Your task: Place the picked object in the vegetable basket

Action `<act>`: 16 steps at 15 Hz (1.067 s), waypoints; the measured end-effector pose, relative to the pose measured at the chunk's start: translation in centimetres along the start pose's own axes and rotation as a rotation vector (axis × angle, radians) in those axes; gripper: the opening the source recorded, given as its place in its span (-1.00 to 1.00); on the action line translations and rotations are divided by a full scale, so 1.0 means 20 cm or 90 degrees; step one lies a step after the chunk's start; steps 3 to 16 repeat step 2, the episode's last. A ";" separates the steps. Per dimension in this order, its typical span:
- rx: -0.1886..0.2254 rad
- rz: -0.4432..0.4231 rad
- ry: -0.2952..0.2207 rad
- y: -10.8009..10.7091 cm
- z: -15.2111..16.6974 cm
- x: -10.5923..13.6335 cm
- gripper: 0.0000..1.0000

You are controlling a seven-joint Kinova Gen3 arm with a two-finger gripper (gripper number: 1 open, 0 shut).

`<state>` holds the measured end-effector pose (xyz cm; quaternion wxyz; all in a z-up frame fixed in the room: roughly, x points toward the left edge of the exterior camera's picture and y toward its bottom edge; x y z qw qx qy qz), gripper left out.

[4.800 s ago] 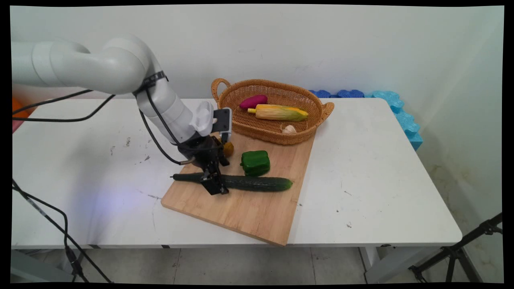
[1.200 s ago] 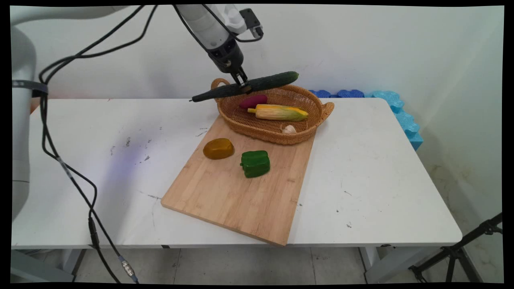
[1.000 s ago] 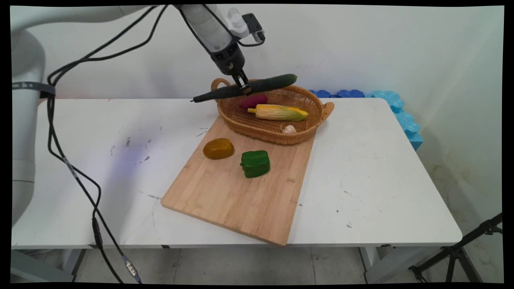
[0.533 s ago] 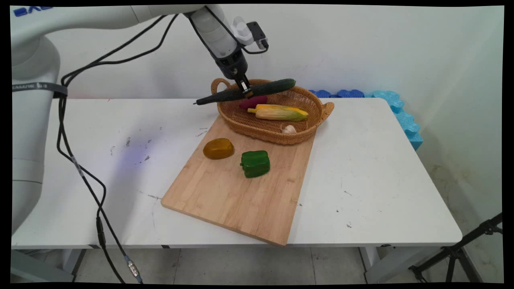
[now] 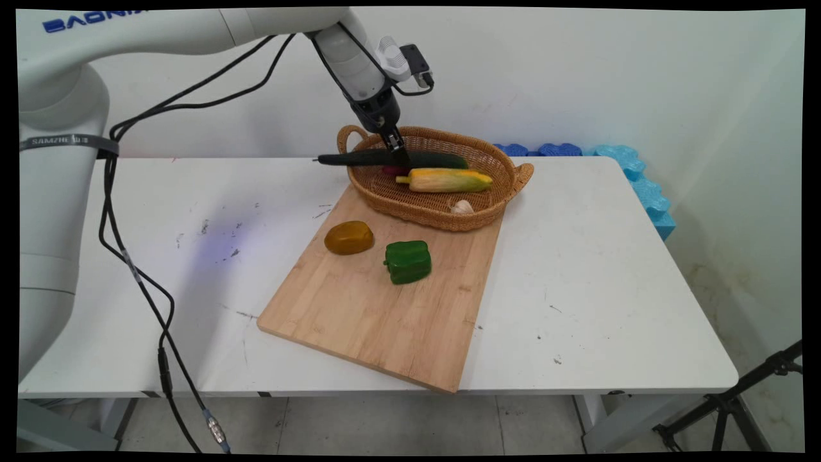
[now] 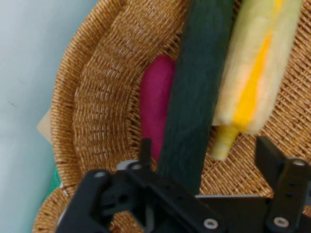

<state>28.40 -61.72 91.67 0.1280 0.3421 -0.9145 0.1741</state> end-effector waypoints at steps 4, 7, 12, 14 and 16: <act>-0.001 0.001 0.003 0.01 0.01 0.01 1.00; -0.001 0.001 0.003 0.01 0.01 0.01 1.00; -0.001 0.001 0.003 0.01 0.01 0.01 1.00; -0.001 0.001 0.003 0.01 0.01 0.01 1.00; -0.001 0.001 0.003 0.01 0.01 0.01 1.00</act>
